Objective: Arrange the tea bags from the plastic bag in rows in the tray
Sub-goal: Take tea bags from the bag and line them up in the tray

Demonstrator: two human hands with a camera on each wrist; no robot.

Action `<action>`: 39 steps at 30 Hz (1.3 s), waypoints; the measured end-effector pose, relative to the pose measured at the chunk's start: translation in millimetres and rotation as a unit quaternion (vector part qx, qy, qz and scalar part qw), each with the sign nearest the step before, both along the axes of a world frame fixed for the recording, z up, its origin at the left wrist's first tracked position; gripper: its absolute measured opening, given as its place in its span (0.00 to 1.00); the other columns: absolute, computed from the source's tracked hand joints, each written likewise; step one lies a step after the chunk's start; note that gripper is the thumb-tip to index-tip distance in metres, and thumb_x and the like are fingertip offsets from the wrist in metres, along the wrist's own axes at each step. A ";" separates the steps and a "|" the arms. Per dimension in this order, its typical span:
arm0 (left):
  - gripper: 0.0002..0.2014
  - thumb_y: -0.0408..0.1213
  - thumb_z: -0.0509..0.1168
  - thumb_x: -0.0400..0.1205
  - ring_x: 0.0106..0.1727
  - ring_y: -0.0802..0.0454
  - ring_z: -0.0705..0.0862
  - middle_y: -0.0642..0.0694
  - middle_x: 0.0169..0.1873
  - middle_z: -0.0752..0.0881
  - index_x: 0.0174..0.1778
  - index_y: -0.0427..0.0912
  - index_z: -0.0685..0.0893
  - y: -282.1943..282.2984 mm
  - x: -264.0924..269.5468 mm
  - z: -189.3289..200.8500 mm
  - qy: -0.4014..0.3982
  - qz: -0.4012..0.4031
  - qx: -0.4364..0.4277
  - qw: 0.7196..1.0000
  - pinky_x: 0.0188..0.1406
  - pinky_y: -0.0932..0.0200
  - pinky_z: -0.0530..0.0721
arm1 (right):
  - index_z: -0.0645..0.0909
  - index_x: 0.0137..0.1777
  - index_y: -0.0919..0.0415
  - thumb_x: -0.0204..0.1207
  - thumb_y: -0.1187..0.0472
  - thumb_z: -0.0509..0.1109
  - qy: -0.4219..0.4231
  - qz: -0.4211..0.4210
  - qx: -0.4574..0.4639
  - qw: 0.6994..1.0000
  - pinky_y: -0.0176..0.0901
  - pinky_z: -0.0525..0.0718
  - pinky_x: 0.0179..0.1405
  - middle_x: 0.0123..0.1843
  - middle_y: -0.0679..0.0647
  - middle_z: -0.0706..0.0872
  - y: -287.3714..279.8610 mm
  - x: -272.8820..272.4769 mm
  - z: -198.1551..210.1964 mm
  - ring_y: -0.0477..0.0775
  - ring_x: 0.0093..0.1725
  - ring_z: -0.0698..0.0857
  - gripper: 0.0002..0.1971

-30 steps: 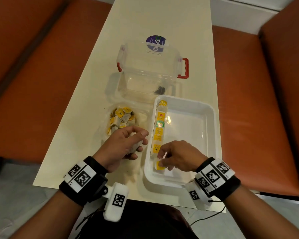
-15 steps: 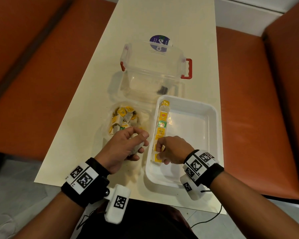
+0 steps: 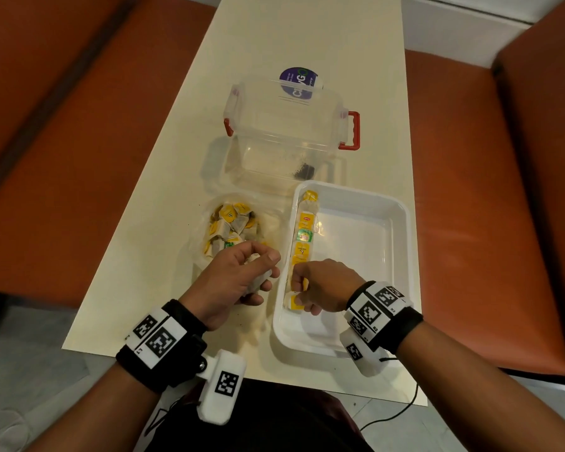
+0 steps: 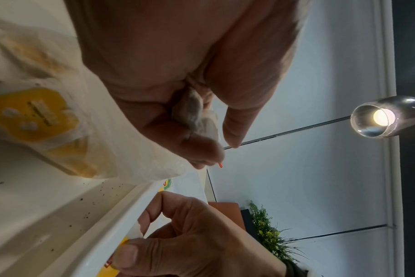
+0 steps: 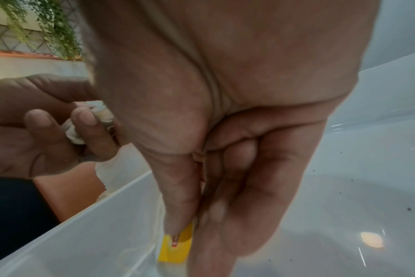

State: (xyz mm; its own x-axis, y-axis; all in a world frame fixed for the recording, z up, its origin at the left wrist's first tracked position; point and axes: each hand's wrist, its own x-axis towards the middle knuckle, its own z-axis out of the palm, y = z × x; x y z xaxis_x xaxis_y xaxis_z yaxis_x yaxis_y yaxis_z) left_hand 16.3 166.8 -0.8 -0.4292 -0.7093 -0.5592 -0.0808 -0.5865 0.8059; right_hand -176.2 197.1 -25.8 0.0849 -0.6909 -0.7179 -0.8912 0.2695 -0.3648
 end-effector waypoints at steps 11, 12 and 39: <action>0.08 0.41 0.69 0.84 0.37 0.55 0.86 0.44 0.42 0.89 0.56 0.43 0.84 -1.5 -2.3 4.4 0.027 -0.007 0.038 0.999 0.31 0.60 0.85 | 0.77 0.45 0.53 0.78 0.56 0.72 0.034 -0.003 -0.022 0.999 0.50 0.90 0.52 0.36 0.47 0.92 -8.2 -1.4 -7.4 0.46 0.37 0.91 0.06; 0.07 0.38 0.67 0.85 0.39 0.54 0.87 0.43 0.43 0.89 0.58 0.43 0.84 -2.1 -2.3 4.7 0.034 -0.007 0.047 0.998 0.32 0.59 0.86 | 0.77 0.44 0.52 0.79 0.56 0.72 0.032 -0.002 -0.022 0.999 0.50 0.90 0.52 0.36 0.47 0.92 -8.6 -2.2 -7.4 0.46 0.36 0.91 0.06; 0.27 0.26 0.55 0.90 0.60 0.36 0.90 0.40 0.69 0.85 0.80 0.60 0.71 6.7 -34.1 8.7 0.136 -0.053 0.077 0.986 0.51 0.46 0.92 | 0.90 0.53 0.48 0.76 0.52 0.78 -0.205 -0.220 -0.182 0.936 0.37 0.72 0.41 0.41 0.44 0.85 24.0 -27.7 51.3 0.33 0.32 0.78 0.07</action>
State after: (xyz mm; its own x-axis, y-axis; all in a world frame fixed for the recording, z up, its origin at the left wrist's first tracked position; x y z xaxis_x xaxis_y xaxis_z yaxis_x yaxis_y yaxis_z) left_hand -17.8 173.5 7.8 -0.6456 -0.5676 -0.5109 0.0588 -0.7040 0.7078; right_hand -203.9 221.1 25.5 -0.0497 -0.9164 -0.3972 -0.4880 0.3692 -0.7909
